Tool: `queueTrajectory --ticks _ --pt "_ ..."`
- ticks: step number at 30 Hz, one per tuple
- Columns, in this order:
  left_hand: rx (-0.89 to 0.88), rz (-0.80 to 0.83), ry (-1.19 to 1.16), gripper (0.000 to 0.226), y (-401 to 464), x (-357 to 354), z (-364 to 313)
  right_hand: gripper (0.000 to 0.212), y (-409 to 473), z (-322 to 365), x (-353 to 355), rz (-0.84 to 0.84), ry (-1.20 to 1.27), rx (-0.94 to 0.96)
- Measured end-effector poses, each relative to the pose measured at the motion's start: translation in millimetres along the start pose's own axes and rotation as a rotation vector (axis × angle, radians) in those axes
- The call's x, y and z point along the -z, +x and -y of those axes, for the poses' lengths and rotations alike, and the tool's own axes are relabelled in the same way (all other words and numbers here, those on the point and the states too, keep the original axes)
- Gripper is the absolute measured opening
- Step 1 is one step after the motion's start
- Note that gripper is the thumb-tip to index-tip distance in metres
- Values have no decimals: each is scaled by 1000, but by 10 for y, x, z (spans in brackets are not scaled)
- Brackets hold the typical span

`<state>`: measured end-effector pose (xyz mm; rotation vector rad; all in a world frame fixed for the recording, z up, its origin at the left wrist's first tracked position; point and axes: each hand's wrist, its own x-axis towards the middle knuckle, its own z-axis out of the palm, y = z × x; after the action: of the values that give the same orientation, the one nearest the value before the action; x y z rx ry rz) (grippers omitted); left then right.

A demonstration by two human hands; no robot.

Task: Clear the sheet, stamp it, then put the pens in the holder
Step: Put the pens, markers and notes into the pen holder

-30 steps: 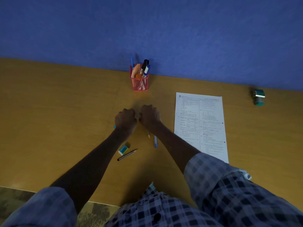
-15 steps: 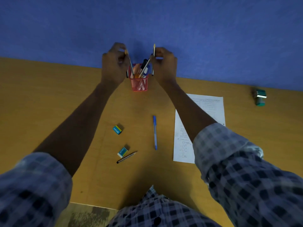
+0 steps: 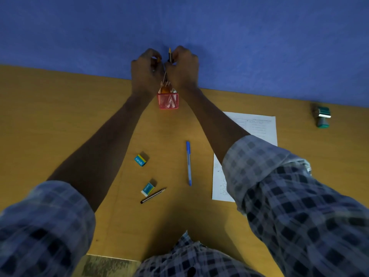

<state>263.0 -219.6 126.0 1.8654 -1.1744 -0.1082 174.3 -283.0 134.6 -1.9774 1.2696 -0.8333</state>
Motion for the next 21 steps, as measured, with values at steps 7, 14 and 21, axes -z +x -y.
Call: queueTrajectory --ticks 7,14,21 --pt "75 -39 37 13 112 84 -74 10 63 -26 5 79 -3 -110" --pt "43 -20 33 20 238 191 -239 9 95 -37 71 91 -45 -94" --pt "57 52 170 20 53 134 -187 20 75 -55 117 106 -151 -122"
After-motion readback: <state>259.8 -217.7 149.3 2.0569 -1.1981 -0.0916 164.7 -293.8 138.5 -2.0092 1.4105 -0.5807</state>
